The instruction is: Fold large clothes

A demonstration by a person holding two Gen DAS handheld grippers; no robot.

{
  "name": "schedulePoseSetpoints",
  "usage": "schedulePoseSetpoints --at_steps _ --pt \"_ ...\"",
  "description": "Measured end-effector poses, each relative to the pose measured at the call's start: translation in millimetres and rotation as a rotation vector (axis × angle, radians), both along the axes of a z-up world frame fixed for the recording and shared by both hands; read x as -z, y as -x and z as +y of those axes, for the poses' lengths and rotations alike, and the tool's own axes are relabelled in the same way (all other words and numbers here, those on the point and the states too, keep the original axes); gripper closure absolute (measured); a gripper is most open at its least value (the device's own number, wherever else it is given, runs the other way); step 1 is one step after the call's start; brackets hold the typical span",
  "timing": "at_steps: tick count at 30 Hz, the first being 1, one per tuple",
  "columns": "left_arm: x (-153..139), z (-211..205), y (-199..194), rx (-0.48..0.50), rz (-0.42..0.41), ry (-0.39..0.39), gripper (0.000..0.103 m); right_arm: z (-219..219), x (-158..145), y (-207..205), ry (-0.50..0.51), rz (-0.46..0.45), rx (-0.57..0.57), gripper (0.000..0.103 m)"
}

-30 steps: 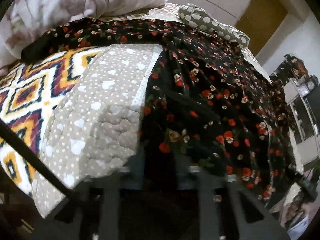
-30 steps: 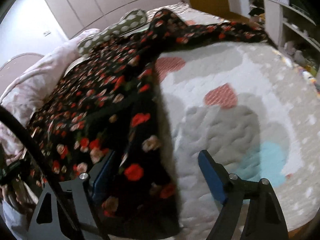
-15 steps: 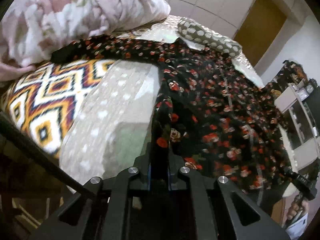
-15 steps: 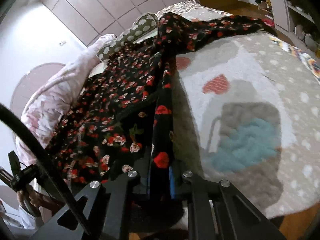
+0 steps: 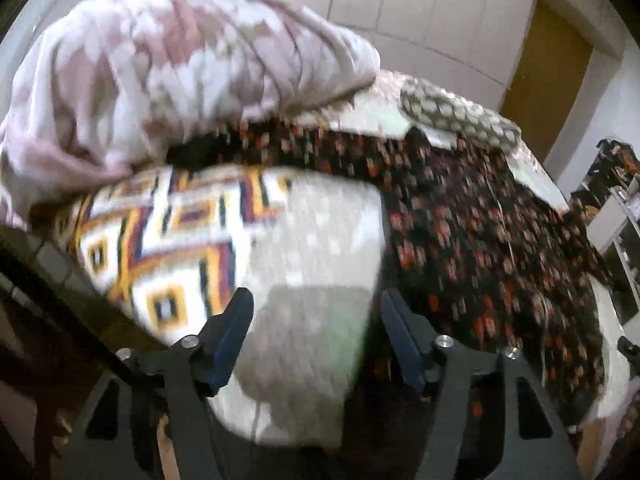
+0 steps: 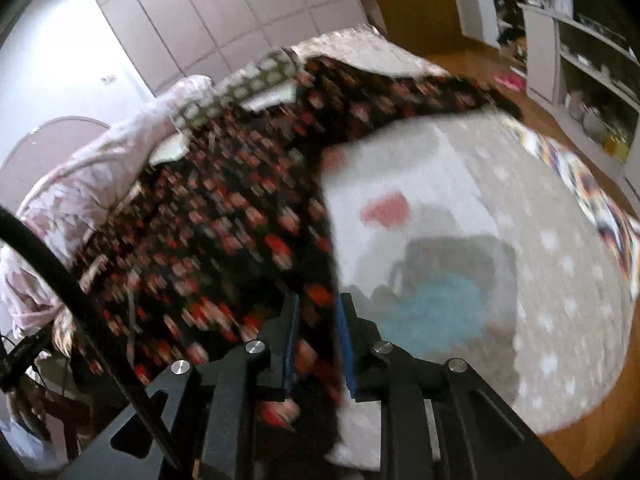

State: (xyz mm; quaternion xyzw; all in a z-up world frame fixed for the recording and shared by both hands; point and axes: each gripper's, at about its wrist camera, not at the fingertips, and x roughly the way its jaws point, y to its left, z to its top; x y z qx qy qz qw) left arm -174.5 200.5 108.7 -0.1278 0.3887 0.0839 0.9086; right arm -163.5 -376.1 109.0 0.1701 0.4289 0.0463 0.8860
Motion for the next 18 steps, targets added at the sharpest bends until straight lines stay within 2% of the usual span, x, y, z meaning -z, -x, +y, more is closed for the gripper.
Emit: schedulePoseSetpoints --at_steps 3,8,12,18 --pt "-0.5 18.7 -38.6 -0.046 -0.017 -0.001 0.031 24.6 -10.0 -21.7 -0.006 -0.043 -0.018 0.071" --pt "10.1 36.2 -75.0 -0.116 0.036 -0.016 0.031 75.9 -5.0 -49.2 0.007 -0.039 -0.093 0.071" --pt "4.6 17.3 -75.9 -0.065 0.032 0.032 0.031 98.9 5.8 -67.9 0.035 -0.016 -0.13 0.071" --pt "-2.5 -55.6 -76.3 0.08 0.003 0.063 0.03 99.7 23.3 -92.7 0.006 0.016 -0.112 0.071"
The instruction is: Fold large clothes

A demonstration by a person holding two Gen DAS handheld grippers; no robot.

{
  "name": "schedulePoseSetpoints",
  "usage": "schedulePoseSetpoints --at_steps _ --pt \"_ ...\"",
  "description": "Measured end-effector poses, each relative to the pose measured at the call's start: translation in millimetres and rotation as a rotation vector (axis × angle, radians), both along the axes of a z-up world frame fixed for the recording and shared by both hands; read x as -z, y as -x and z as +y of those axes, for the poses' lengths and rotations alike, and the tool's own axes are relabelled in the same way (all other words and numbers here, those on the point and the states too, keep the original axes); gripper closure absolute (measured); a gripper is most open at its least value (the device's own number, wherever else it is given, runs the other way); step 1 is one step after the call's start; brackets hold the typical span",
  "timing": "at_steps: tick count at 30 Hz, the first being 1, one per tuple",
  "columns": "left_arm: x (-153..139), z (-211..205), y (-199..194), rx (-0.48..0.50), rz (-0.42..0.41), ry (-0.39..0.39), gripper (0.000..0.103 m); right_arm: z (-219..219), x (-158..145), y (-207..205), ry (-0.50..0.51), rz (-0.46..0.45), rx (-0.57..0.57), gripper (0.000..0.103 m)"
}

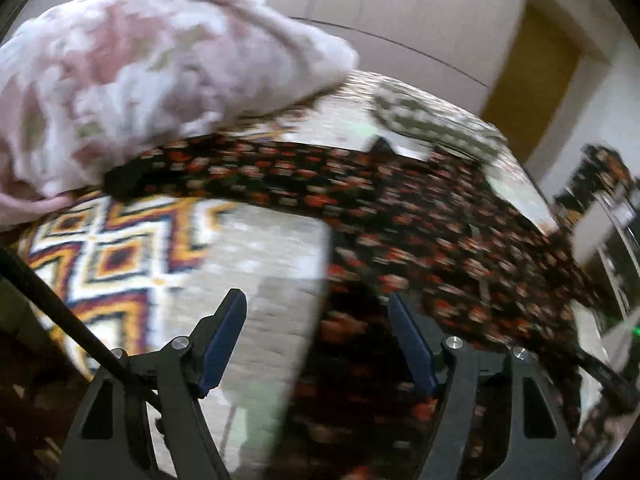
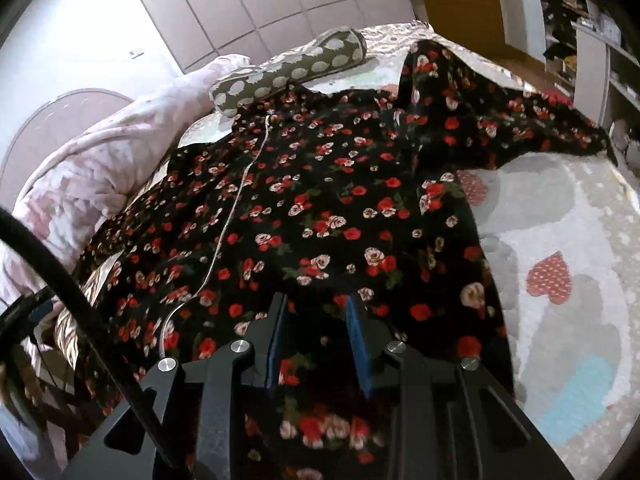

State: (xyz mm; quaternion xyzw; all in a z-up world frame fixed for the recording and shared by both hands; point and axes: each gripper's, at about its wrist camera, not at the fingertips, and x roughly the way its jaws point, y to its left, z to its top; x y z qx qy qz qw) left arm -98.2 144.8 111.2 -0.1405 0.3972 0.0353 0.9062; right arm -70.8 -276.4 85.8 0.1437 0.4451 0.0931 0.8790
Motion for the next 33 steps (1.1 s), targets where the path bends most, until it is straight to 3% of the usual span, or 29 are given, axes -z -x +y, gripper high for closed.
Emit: schedulePoseSetpoints --at_steps 7,11,16,20,22,27,33 --pt "25.6 -81.0 -28.9 0.123 0.036 -0.049 0.029 -7.5 4.4 -11.5 0.01 -0.007 0.035 0.071" --pt "47.6 -109.6 -42.7 0.159 0.068 -0.135 0.029 -6.3 3.6 -20.2 0.039 -0.018 0.039 0.066" --pt "75.6 -120.2 -58.4 0.158 0.14 -0.171 0.027 4.9 13.8 -31.8 0.096 -0.025 0.018 0.057" --pt "87.7 -123.4 -65.4 0.149 0.165 -0.199 0.019 11.2 32.3 -42.2 0.152 0.005 0.024 0.057" --pt "92.4 -127.0 -67.1 0.154 0.174 -0.213 0.014 9.9 37.8 -44.2 0.141 0.005 0.031 0.049" --pt "99.3 -133.9 -65.8 0.151 0.157 -0.236 0.001 13.8 44.0 -47.4 0.141 -0.011 0.025 0.035" --pt "105.9 -128.8 -66.1 0.163 0.144 -0.202 0.0 24.1 49.1 -47.3 0.192 -0.037 0.017 0.025"
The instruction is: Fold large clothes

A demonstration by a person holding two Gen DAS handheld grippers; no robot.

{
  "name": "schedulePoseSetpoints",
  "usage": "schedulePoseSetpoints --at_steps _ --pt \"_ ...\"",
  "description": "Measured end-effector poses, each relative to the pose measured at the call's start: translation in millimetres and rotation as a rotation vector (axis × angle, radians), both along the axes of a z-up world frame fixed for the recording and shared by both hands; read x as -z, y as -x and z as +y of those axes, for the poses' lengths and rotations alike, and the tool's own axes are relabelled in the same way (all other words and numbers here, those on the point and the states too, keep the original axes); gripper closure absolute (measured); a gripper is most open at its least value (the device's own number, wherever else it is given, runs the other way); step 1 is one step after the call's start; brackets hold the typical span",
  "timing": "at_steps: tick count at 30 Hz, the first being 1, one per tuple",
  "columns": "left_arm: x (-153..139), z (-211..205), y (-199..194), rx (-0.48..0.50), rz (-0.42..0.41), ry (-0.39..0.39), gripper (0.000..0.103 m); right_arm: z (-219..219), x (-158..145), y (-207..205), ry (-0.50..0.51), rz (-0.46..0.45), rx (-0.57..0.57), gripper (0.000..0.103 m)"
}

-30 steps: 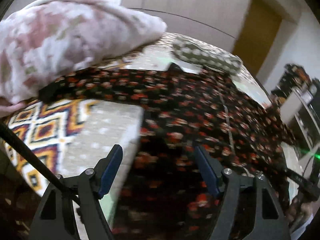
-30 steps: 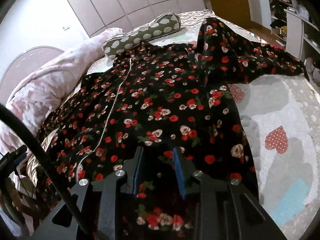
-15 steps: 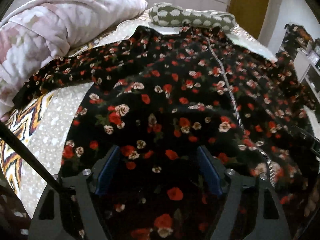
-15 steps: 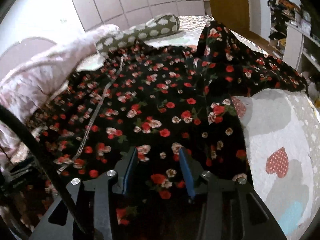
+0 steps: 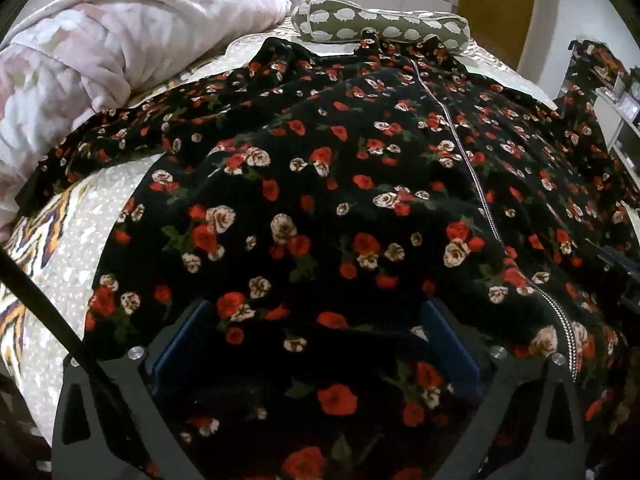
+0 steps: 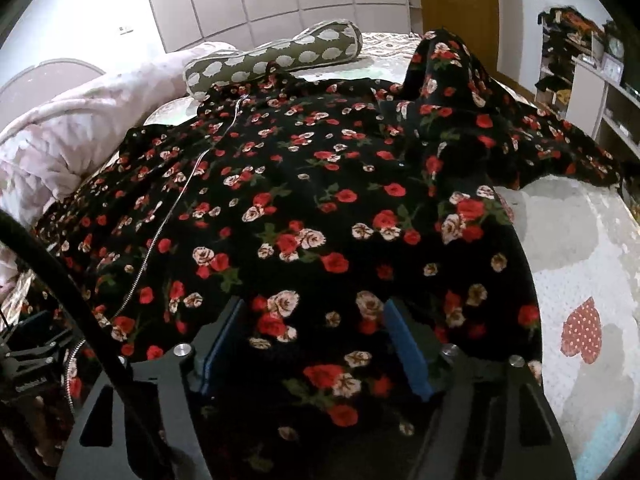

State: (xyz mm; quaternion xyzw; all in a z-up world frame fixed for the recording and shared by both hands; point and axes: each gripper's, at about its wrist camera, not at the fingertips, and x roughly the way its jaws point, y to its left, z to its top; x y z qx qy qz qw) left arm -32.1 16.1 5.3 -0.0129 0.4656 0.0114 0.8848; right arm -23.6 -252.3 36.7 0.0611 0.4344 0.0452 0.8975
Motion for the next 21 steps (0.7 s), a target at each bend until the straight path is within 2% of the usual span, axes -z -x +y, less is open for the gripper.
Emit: schedulePoseSetpoints --at_steps 6,13,21 --pt "2.4 -1.2 1.1 0.014 -0.023 -0.005 0.0 11.9 2.9 -2.3 0.075 -0.007 -0.003 0.018" --pt "3.3 -2.2 4.4 0.014 -0.056 -0.015 0.0 17.0 6.3 -5.0 0.111 -0.007 0.0 0.011" --pt "4.2 -4.6 6.4 0.007 -0.076 -0.031 0.0 15.6 9.3 -10.3 0.085 -0.003 -0.018 0.005"
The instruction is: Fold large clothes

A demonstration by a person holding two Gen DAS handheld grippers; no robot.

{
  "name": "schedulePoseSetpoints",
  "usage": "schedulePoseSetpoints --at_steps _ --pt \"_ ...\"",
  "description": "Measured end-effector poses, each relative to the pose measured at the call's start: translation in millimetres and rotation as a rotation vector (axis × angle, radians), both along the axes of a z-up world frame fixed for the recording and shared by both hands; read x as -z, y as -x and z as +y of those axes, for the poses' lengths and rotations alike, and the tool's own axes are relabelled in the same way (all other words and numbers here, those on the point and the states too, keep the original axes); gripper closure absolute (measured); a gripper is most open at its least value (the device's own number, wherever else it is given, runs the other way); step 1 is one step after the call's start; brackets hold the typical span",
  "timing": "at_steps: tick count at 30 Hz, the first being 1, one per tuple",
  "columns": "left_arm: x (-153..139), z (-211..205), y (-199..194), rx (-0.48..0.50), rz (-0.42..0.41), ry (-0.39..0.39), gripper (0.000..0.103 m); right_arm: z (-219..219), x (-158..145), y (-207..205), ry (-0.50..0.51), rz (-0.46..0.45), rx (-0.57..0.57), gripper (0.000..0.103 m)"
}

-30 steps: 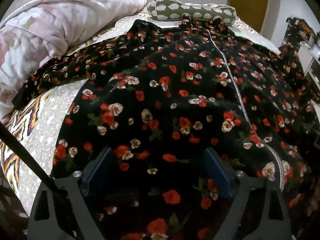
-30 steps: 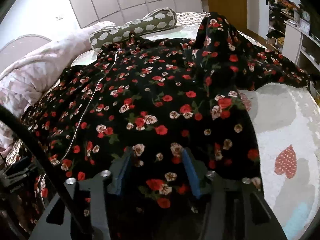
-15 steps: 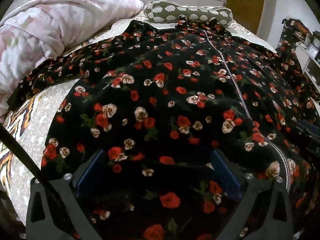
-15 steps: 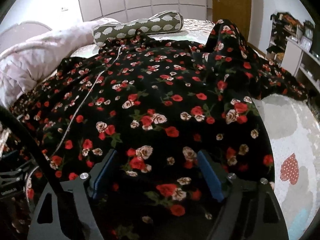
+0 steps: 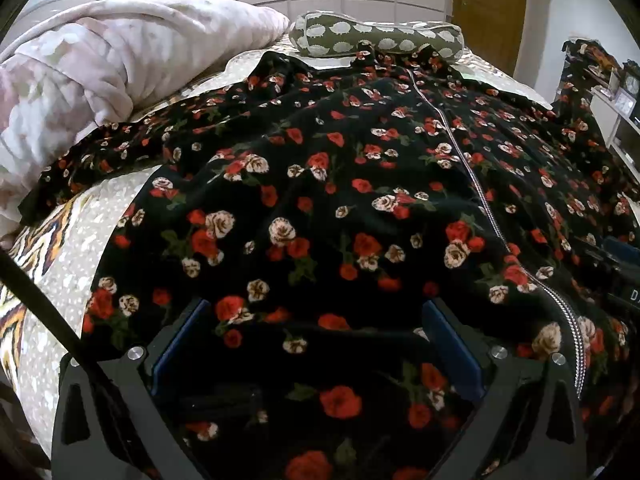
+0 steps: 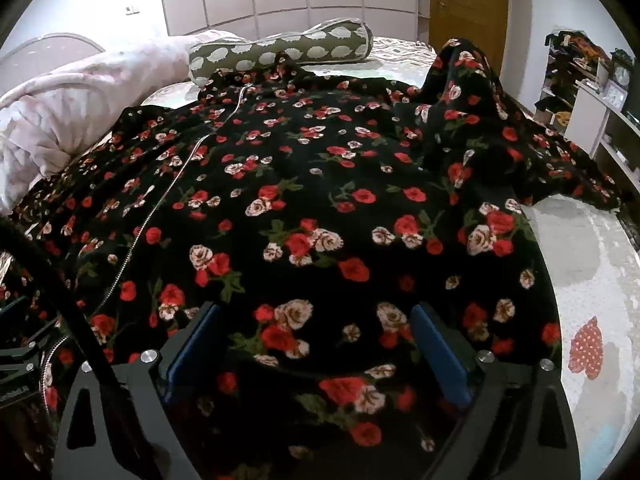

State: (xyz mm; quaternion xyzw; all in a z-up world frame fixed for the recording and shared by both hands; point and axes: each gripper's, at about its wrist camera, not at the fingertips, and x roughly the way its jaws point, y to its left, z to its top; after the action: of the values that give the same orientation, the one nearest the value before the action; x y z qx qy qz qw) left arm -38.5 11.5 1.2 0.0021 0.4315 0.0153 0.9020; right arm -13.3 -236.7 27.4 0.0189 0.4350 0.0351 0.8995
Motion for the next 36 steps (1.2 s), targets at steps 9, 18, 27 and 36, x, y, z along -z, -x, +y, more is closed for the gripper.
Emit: schedulePoseSetpoints --at_steps 9,18,27,36 --pt "0.6 -0.9 0.3 -0.004 -0.011 -0.003 0.0 1.0 1.4 0.0 0.002 -0.004 -0.001 0.004" --pt "0.2 -1.7 0.3 -0.007 -0.014 -0.004 0.0 1.9 0.7 0.3 0.007 -0.002 0.0 0.004" --pt "-0.2 -0.8 0.3 -0.005 -0.017 -0.006 0.0 3.0 0.6 -1.1 0.009 -0.008 0.002 0.004" --pt "0.0 -1.5 0.6 -0.006 -0.018 -0.004 0.0 4.7 -0.6 2.1 0.035 -0.017 0.015 0.004"
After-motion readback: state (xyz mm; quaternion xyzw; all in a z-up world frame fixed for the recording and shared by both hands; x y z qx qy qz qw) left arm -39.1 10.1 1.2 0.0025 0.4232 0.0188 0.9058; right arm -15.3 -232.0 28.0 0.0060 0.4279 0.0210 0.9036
